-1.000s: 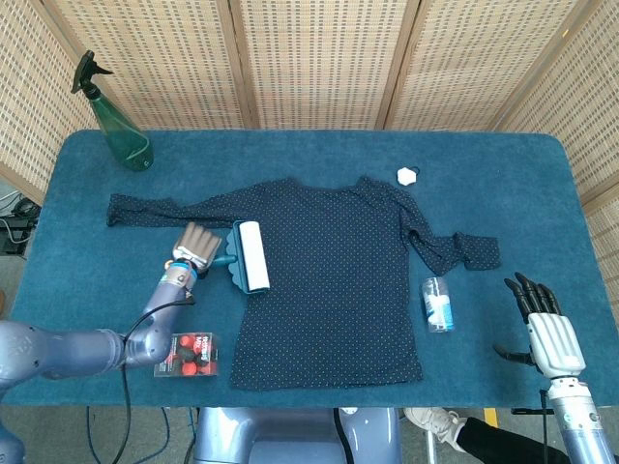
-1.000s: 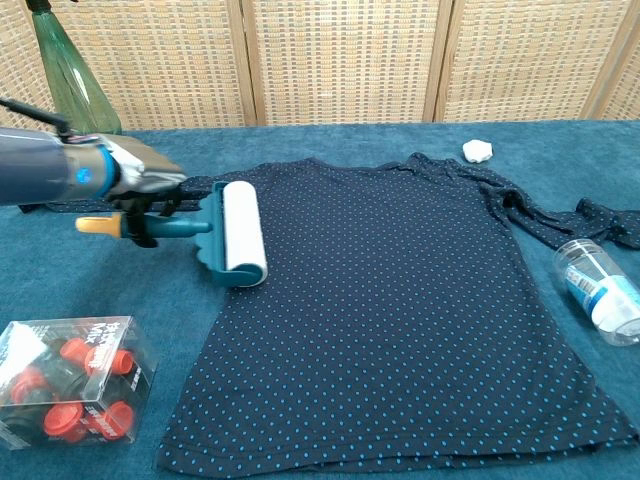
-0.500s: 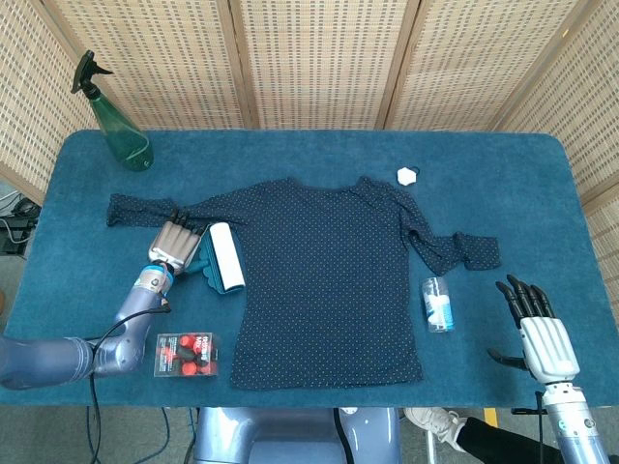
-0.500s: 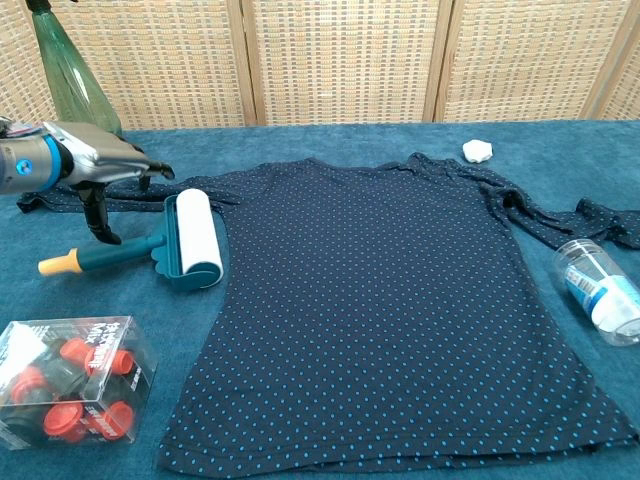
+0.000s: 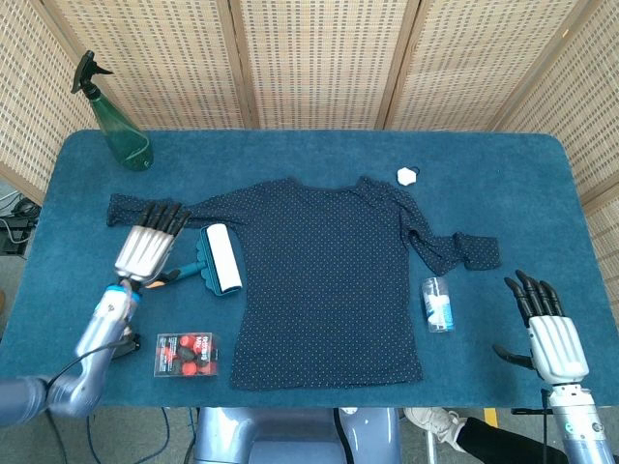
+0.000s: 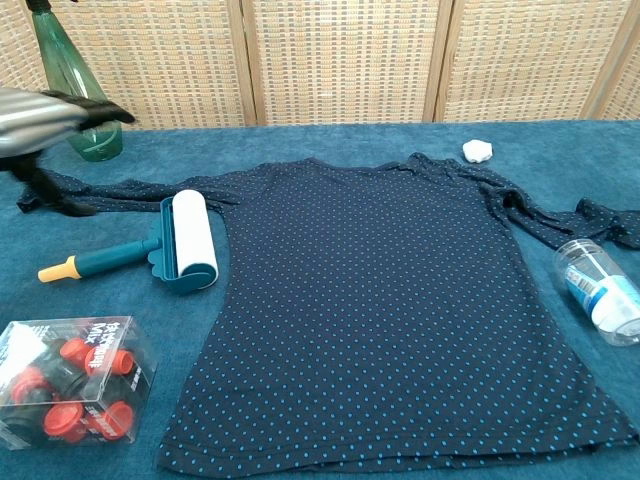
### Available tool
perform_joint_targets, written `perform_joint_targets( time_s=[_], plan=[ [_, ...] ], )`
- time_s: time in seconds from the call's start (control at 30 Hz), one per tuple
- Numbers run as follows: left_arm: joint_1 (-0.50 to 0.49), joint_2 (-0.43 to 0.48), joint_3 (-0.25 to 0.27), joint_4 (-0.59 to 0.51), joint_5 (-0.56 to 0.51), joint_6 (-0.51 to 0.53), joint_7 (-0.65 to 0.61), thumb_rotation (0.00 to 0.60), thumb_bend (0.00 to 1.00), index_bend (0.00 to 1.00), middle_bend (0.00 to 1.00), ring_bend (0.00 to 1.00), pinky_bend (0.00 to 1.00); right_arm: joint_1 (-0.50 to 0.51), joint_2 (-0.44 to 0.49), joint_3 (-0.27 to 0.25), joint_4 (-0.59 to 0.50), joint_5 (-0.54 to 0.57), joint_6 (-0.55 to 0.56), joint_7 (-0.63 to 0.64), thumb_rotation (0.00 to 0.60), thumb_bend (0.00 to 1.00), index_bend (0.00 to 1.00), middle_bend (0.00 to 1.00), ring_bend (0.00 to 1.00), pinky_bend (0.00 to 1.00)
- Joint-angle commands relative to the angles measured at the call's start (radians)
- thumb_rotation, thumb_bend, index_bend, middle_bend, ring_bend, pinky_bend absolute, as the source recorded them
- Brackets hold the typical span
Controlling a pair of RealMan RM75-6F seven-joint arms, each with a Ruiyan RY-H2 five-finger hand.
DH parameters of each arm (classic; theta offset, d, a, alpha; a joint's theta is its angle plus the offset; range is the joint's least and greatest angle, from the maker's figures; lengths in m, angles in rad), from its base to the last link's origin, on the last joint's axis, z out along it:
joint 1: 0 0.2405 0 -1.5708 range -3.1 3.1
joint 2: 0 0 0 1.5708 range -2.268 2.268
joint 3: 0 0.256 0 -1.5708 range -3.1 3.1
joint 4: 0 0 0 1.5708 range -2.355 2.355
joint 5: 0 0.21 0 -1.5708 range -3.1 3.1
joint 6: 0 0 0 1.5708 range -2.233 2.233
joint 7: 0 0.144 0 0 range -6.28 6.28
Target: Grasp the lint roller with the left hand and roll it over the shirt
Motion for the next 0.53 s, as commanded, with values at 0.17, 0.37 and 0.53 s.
perform_joint_targets(
  time_s=[0.17, 0.37, 0.53],
  plan=[
    [0.321, -0.013, 0.095, 0.01, 0.28, 0.304, -0.166, 0.6, 0.2, 0.0, 0.0, 0.0, 0.0, -0.011, 0.018, 0.013, -0.012, -0.002, 0.032, -0.021, 0.6, 0.09, 0.01, 0.0, 0.0, 0.0],
    [0.417, -0.007, 0.107, 0.034, 0.341, 0.342, -0.203, 0.6, 0.2, 0.0, 0.0, 0.0, 0.0, -0.015, 0.026, 0.023, -0.013, 0.006, 0.042, -0.03, 0.6, 0.09, 0.0, 0.0, 0.0, 0.0],
    [0.457, 0.008, 0.085, 0.061, 0.353, 0.314, -0.23, 0.6, 0.2, 0.0, 0.0, 0.0, 0.0, -0.015, 0.032, 0.022, -0.012, 0.008, 0.037, -0.031, 0.6, 0.09, 0.0, 0.0, 0.0, 0.0]
  ],
)
